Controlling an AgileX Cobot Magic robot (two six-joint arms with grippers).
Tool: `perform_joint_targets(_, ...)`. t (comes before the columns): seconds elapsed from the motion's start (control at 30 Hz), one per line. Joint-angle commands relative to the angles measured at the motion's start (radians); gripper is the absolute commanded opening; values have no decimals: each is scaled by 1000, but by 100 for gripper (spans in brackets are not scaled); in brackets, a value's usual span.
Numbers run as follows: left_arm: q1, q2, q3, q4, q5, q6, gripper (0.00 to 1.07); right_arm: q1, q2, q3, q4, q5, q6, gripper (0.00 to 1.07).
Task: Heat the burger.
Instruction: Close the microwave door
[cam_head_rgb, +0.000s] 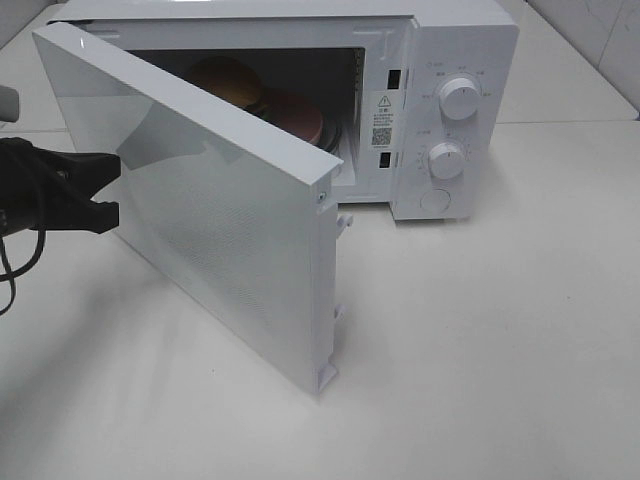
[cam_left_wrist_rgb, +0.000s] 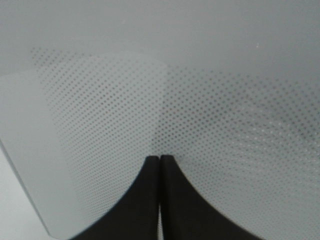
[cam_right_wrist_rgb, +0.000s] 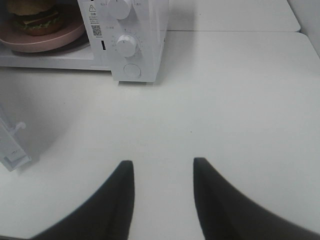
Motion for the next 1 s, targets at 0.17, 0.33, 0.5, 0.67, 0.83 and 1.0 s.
perform_joint_targets(0.17, -53, 26, -59, -60, 15, 7, 0, -6, -25, 4, 2, -5, -13, 42)
perform_joint_targets(0.33, -56, 26, -66, -85, 17, 20, 0, -6, -25, 4, 2, -5, -13, 42)
perform_joint_targets(0.5, -56, 26, -66, -155, 14, 21, 0, -6, -25, 4, 2, -5, -13, 42)
perform_joint_targets(0.67, -72, 26, -68, -310, 10, 40, 0, -6, -25, 4, 2, -5, -13, 42)
perform_joint_targets(0.83, -111, 40, -88, -403, 4, 94, 0, -6, -25, 4, 2, -5, -13, 42)
perform_joint_targets(1.0, -152, 77, -120, -443, 6, 96, 0, -6, -25, 4, 2, -5, -13, 42)
